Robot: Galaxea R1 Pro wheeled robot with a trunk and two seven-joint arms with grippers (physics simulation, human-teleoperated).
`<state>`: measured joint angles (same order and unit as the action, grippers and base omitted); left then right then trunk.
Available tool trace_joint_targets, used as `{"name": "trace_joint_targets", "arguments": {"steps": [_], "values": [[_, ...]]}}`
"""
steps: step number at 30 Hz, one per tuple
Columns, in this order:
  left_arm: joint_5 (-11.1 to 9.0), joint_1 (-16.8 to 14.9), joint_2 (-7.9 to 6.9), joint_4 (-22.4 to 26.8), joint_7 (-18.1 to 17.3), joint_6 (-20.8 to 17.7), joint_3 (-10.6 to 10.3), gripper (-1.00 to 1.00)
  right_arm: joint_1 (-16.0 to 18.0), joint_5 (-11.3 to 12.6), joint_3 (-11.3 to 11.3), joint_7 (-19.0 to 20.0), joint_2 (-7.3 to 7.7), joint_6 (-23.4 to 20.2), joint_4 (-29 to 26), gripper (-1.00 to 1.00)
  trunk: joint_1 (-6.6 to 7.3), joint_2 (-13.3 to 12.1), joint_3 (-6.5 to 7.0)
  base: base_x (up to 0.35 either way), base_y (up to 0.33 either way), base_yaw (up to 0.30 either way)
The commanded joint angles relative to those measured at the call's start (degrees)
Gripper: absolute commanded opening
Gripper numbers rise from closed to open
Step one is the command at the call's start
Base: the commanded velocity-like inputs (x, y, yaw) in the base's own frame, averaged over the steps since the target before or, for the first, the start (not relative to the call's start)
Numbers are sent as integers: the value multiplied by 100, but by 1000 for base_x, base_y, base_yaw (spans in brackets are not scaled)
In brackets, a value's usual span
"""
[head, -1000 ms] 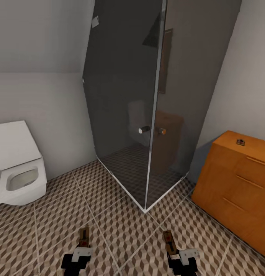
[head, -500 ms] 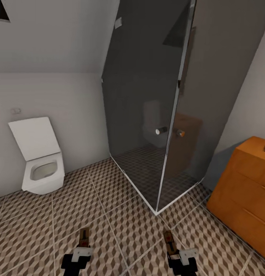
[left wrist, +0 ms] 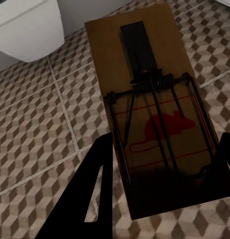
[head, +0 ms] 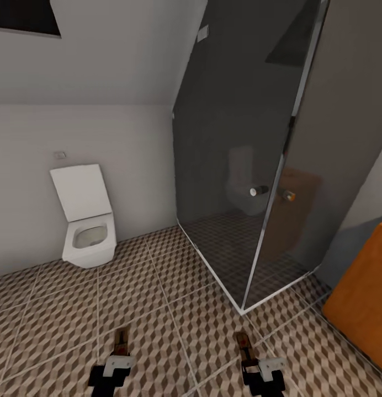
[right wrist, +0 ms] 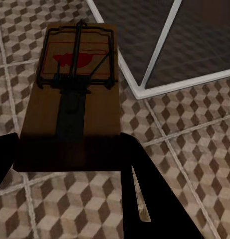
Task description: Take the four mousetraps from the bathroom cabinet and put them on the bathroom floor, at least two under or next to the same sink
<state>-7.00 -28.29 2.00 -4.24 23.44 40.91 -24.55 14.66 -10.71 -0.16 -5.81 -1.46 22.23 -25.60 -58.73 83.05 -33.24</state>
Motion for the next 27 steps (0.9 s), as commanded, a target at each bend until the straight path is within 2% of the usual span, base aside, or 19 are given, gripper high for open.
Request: {"name": "trace_joint_targets", "arguments": {"steps": [1,27], "values": [[-48,-10,5,-27,12,31,-49,-100,2,-46,-1,-34,-2,12,2,-100,0,3,-5,0,0,256],[-48,-10,4,-29,14,30,-49,-100,2,-46,-1,-34,4,10,2,-100,0,3,-5,0,0,256]]}}
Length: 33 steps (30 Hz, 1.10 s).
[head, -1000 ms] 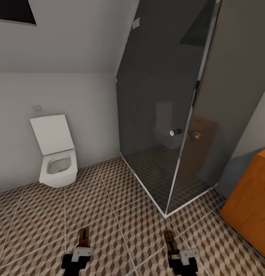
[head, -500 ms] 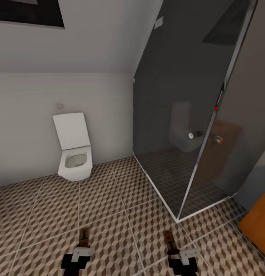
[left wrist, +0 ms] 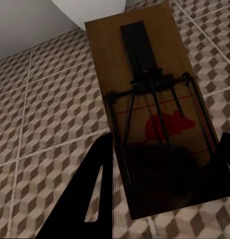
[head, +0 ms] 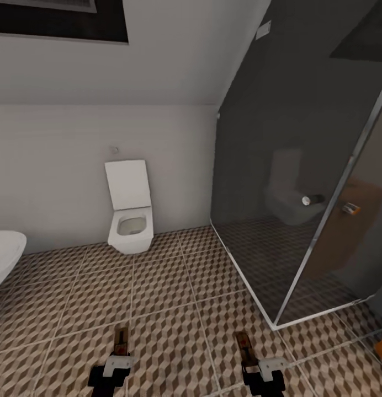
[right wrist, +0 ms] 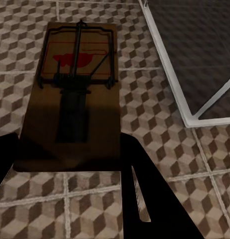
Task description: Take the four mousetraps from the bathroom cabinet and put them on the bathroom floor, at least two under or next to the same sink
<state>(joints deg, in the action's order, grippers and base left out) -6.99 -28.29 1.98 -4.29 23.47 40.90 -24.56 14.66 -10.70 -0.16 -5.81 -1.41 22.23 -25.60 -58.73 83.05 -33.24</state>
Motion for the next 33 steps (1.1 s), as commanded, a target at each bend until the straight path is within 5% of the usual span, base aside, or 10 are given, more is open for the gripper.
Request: {"name": "trace_joint_targets", "arguments": {"steps": [1,22,33], "values": [[-48,-10,6,-24,10,31,-49,-100,2,-46,-1,-34,-2,10,3,-100,0,3,-5,0,0,256],[-48,-10,5,-22,9,31,-49,-100,3,-46,-1,-34,0,10,3,-100,0,3,-5,0,4,256],[-48,-10,3,-21,10,28,-49,-100,2,-48,-1,-34,-6,12,3,-100,0,3,-5,0,231,255]]}}
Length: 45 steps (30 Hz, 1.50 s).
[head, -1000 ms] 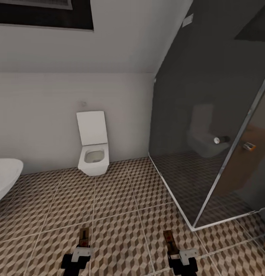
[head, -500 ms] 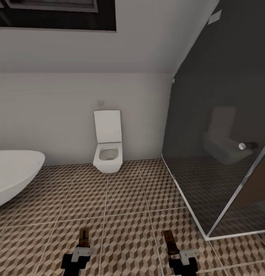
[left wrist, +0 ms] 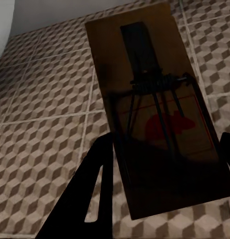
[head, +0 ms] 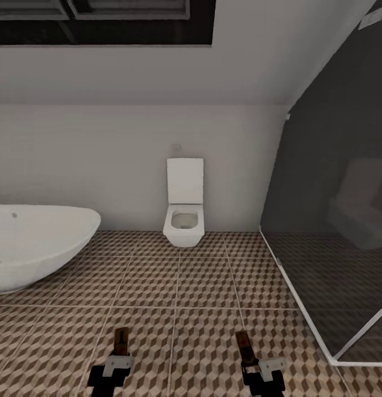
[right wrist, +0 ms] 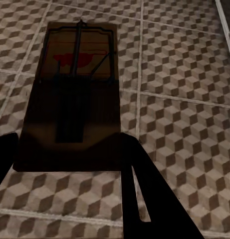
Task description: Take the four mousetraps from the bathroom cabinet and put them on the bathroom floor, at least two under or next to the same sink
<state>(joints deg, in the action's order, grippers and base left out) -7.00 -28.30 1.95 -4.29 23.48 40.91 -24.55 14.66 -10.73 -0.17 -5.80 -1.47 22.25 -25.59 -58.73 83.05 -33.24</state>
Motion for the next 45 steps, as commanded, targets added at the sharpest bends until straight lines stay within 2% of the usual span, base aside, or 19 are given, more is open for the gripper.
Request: {"name": "trace_joint_targets", "arguments": {"steps": [1,9,45], "values": [[-47,-9,6,-21,9,28,-49,-100,2,-48,-1,-36,-1,9,1,-100,0,3,-5,0,286,256],[-47,-9,5,-20,13,27,-49,-100,2,-45,-1,-36,1,10,1,-100,0,3,-5,0,175,255],[-47,-9,-1,-21,17,27,-49,-100,2,-58,-2,-36,-2,13,1,-100,0,3,-5,0,2,255]]}}
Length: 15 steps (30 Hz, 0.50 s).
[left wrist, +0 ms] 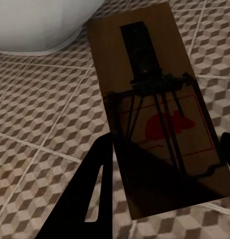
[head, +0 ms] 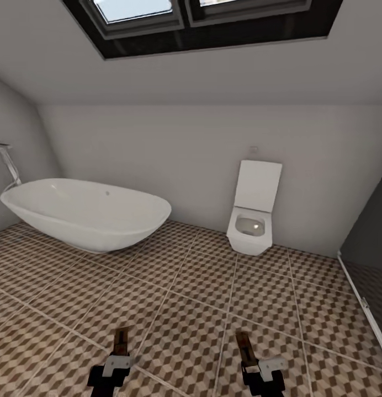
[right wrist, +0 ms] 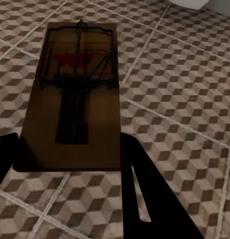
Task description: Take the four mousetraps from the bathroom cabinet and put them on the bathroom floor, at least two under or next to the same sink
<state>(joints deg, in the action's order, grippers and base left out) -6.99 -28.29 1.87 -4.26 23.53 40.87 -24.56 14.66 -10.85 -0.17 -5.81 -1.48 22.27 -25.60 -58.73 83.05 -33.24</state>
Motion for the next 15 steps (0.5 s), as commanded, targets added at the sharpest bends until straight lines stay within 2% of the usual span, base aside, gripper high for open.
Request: {"name": "trace_joint_targets", "arguments": {"steps": [1,15], "values": [[-48,-10,6,-24,12,32,-49,-100,2,-46,-1,-34,-1,11,2,-100,0,3,-5,0,0,255],[-48,-10,10,-24,12,27,-49,-100,2,-48,0,-34,2,12,2,-100,0,3,-5,0,0,255]]}}
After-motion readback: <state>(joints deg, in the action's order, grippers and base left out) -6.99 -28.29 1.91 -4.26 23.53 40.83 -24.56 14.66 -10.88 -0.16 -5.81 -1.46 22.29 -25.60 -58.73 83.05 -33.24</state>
